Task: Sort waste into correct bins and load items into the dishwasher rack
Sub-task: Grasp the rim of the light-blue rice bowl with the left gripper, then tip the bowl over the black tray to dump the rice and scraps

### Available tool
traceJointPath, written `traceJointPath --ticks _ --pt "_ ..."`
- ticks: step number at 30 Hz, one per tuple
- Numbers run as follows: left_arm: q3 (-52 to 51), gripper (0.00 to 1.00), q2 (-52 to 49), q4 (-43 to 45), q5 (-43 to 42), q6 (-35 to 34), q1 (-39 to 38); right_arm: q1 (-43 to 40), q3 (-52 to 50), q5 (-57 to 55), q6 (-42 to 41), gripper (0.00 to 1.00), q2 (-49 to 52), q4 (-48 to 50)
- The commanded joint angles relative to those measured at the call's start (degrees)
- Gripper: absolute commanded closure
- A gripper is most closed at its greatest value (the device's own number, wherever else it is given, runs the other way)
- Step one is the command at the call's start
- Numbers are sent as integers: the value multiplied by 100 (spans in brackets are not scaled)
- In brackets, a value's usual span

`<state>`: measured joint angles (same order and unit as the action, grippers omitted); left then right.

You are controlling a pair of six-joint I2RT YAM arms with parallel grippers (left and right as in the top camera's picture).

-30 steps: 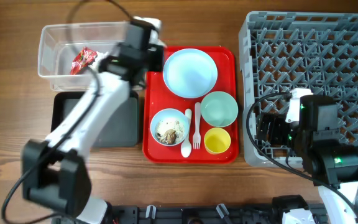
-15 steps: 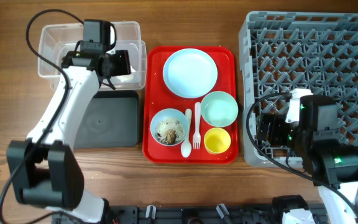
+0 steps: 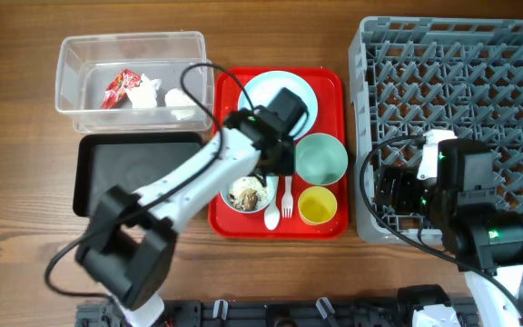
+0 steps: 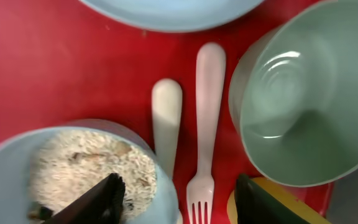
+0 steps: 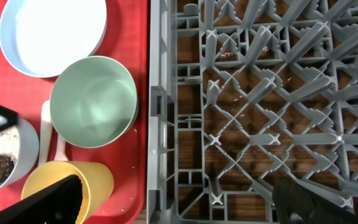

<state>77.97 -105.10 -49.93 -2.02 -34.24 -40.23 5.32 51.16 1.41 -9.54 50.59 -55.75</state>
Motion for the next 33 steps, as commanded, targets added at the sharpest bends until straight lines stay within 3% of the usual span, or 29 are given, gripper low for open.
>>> traceJointPath --ticks 1,8,11,13,15,21,27,31,33 --pt "-7 44 -396 -9 15 -271 -151 7 114 -48 37 0 11 -37" --pt "-9 55 -828 -81 142 -269 -153 7 114 -48 37 0 11 -70" --pt "-7 70 -872 -44 149 -269 -162 7 111 -48 37 0 11 -68" --pt "-9 89 -872 -76 146 -269 -168 7 114 -50 39 0 11 -68" --pt "-7 96 -872 -118 144 -269 -199 7 114 -50 39 0 11 -68" --pt "168 96 -647 -446 175 -216 -177 7 111 -48 39 0 11 -70" --pt "247 96 402 -671 188 -177 232 7 114 -50 39 0 11 -68" --pt "247 96 1086 -920 26 249 914 7 111 -50 39 0 11 -85" --pt "247 96 1235 -997 -505 756 1388 7 114 -50 42 0 11 -85"
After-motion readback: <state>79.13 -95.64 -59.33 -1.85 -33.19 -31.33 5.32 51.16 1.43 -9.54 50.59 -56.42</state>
